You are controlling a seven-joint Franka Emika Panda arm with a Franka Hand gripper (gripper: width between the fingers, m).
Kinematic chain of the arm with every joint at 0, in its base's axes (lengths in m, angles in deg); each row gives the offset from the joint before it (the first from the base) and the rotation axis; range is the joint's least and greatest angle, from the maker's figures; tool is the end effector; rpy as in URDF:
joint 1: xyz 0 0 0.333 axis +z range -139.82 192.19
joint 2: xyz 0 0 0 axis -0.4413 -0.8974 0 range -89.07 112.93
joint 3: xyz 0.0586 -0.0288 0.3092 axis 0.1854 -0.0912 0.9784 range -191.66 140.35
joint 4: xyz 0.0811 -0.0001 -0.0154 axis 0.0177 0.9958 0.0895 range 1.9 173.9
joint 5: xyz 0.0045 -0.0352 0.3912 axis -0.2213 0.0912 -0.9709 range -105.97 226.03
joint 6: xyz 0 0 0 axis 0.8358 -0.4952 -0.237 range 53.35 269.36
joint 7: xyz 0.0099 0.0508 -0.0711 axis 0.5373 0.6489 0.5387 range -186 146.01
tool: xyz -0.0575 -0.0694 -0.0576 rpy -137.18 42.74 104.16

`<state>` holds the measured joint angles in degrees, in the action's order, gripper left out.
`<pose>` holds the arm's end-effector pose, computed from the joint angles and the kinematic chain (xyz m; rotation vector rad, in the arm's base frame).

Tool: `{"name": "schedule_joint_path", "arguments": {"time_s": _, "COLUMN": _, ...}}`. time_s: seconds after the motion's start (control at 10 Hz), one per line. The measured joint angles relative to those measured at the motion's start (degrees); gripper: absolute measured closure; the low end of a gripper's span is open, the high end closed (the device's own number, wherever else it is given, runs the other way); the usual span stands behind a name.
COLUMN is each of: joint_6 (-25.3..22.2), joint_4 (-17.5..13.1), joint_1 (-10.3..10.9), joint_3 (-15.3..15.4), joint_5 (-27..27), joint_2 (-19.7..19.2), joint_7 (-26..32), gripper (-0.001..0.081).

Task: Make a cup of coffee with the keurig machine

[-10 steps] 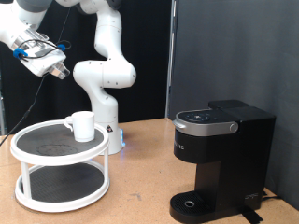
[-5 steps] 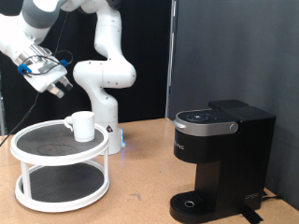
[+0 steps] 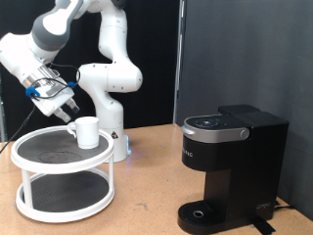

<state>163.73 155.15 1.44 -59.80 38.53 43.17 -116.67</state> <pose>0.2060 -0.2511 0.3450 -0.4593 2.5503 0.7985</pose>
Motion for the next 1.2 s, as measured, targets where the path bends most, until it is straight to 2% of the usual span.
{"name": "schedule_joint_path", "arguments": {"time_s": 0.3, "joint_6": 2.0, "joint_4": 1.9, "joint_1": 0.0, "joint_3": -0.2, "joint_5": 0.3, "joint_2": -0.8, "joint_7": 2.1, "gripper": 0.0072}}
{"name": "schedule_joint_path", "arguments": {"time_s": 0.9, "joint_6": 4.0, "joint_4": 3.3, "joint_1": 0.0, "joint_3": -0.5, "joint_5": 0.3, "joint_2": -1.4, "joint_7": 3.9, "gripper": 0.0072}}
{"name": "schedule_joint_path", "arguments": {"time_s": 1.0, "joint_6": 4.3, "joint_4": 3.4, "joint_1": 0.0, "joint_3": -0.5, "joint_5": 0.3, "joint_2": -1.4, "joint_7": 4.0, "gripper": 0.0223}}
{"name": "schedule_joint_path", "arguments": {"time_s": 1.1, "joint_6": 4.5, "joint_4": 3.5, "joint_1": 0.0, "joint_3": -0.5, "joint_5": 0.3, "joint_2": -1.4, "joint_7": 4.0, "gripper": 0.0223}}
{"name": "schedule_joint_path", "arguments": {"time_s": 1.2, "joint_6": 4.8, "joint_4": 3.6, "joint_1": 0.0, "joint_3": -0.5, "joint_5": 0.3, "joint_2": -1.4, "joint_7": 4.0, "gripper": 0.0369}}
